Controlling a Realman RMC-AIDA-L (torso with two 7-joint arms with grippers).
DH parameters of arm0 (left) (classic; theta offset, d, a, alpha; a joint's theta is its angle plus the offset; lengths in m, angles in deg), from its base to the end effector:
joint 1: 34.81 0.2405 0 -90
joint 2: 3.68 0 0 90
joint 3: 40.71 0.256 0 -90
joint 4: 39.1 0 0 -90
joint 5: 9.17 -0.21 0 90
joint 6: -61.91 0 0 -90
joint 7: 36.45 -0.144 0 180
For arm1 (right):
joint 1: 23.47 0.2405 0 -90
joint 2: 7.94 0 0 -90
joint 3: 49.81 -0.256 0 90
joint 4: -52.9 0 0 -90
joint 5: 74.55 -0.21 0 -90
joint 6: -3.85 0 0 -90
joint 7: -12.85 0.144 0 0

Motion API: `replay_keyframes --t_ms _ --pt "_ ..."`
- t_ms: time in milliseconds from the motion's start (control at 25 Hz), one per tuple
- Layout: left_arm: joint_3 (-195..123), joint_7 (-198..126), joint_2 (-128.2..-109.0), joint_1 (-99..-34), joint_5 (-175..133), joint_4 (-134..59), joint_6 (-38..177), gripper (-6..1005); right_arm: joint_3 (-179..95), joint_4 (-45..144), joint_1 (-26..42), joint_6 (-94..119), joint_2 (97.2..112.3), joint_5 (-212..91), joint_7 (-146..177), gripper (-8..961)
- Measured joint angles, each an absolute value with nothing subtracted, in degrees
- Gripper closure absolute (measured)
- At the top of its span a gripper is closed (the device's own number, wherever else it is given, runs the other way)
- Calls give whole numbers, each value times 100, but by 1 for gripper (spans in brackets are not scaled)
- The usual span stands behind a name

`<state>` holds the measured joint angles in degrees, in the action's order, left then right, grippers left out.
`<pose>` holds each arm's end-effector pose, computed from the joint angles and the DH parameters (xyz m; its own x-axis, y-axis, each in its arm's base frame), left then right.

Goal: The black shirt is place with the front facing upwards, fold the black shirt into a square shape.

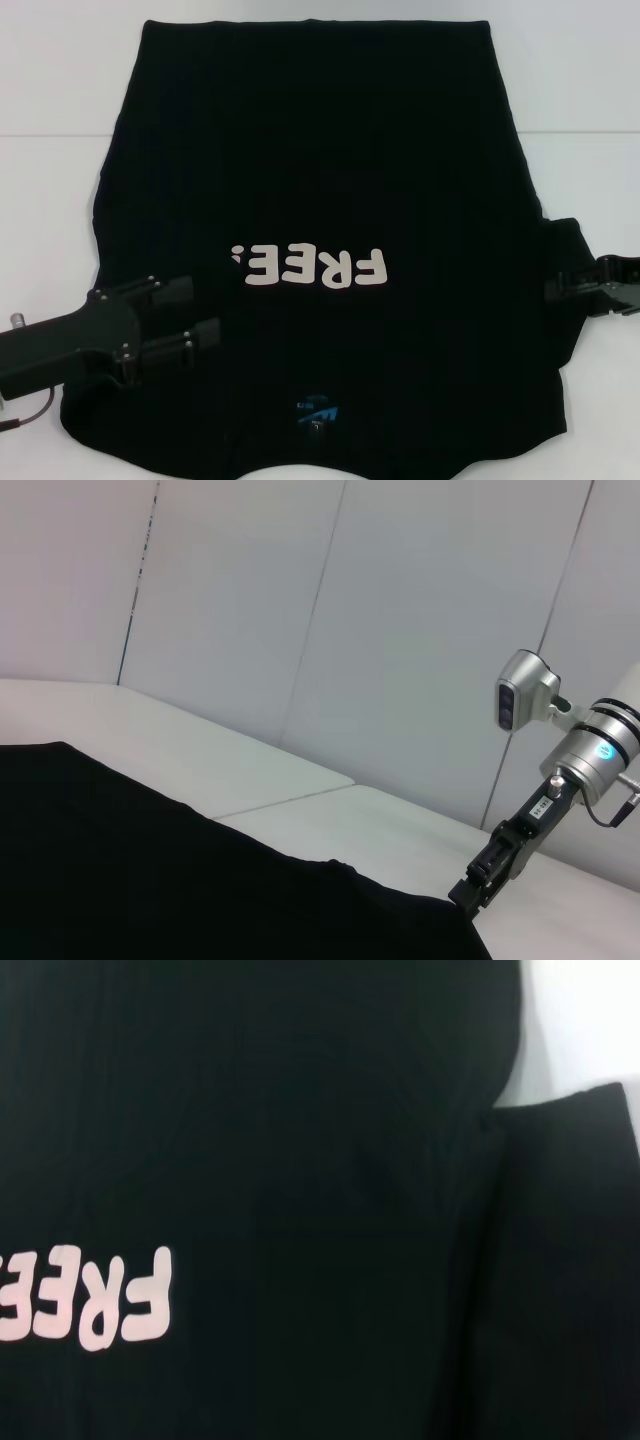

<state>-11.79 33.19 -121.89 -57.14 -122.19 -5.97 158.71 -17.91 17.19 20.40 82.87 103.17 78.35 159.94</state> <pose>-0.3054 0.2806 0.0178 0.6973 0.3107 0.6459 0.5299 -0.8303 -0.1727 0.2992 0.3901 0.0495 0.1173 -0.9557 -0.2701 -0.9707 -0.0529 -0.2345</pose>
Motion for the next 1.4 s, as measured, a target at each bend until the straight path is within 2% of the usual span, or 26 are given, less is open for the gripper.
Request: replay_keyframes --t_ms 120,400,800,1120,1360,1400 --pt "-1180 3317 -12189 -5722 -12219 -597 15832 259 -1791 1727 2062 8236 10330 7844 15994 141" --pt "-1180 3316 -12189 -5722 -12206 -597 15817 259 -1791 1677 2061 8123 10347 7864 15994 158" --pt "-1179 3316 -12188 -5722 -12171 -597 15815 259 -1565 1678 2049 8010 10345 7888 16054 604" --pt "-1179 3344 -12188 -5727 -12165 -596 15814 260 -1527 1655 2056 7976 10352 7885 16062 780" --pt "-1179 3366 -12183 -5731 -12169 -596 15814 260 -1527 1438 2007 8057 10304 7887 16040 952" --pt "-1179 3369 -12181 -5731 -12170 -596 15815 260 -1527 1371 1992 8080 10290 7886 16028 952"
